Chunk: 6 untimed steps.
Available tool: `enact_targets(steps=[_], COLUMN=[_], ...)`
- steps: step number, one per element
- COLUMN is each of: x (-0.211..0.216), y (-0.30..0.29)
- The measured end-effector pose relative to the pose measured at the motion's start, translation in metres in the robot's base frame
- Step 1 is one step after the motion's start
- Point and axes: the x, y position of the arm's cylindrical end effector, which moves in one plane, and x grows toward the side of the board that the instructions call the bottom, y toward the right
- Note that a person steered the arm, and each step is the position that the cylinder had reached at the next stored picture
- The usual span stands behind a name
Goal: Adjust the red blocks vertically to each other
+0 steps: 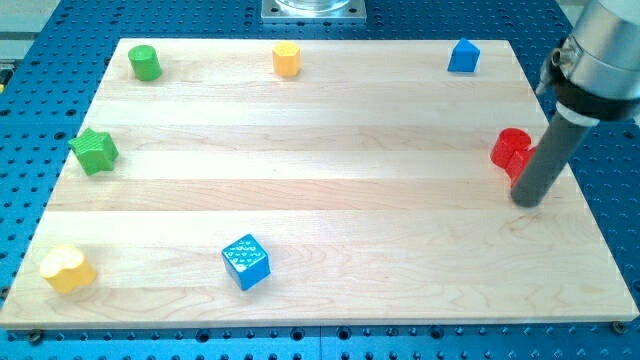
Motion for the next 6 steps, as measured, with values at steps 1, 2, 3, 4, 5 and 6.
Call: enact_targets(steps=[1, 2, 3, 4, 5, 6], x=[0.028, 0.005, -0.027, -0.052, -0.071, -0.126], y=[0.017, 0.046, 0.02, 0.002, 0.106, 0.101])
